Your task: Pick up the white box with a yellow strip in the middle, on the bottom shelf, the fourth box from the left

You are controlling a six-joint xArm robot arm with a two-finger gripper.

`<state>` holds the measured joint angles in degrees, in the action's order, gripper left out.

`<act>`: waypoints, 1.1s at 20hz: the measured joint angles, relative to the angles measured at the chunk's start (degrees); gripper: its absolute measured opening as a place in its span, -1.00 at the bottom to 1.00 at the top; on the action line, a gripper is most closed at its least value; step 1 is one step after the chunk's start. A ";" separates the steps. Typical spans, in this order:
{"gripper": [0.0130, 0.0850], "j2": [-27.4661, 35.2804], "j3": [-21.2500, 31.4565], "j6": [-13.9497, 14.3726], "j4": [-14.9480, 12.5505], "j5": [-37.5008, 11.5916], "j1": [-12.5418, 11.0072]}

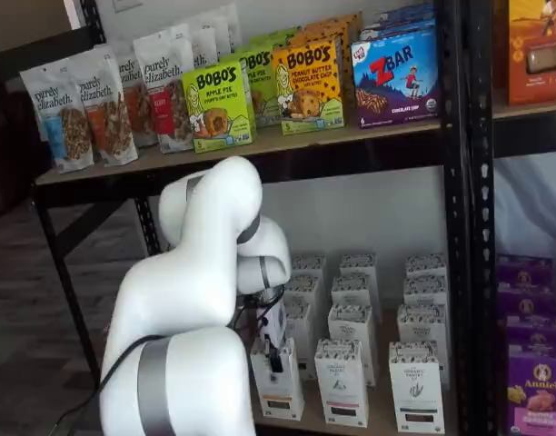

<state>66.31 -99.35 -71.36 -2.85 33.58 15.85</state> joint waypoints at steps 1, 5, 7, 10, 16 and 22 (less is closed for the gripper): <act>0.11 -0.23 0.33 0.02 -0.02 -0.24 0.00; 0.11 -1.19 1.61 0.36 -0.42 -0.69 0.00; 0.11 -1.66 2.28 0.46 -0.54 -0.88 0.00; -0.11 -2.28 3.22 0.38 -0.44 -1.44 0.00; -0.11 -4.57 5.89 0.39 -0.28 -1.65 0.15; -0.11 -9.73 12.76 1.56 -0.83 -2.25 0.80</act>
<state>56.58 -86.59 -69.80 -3.68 31.32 16.65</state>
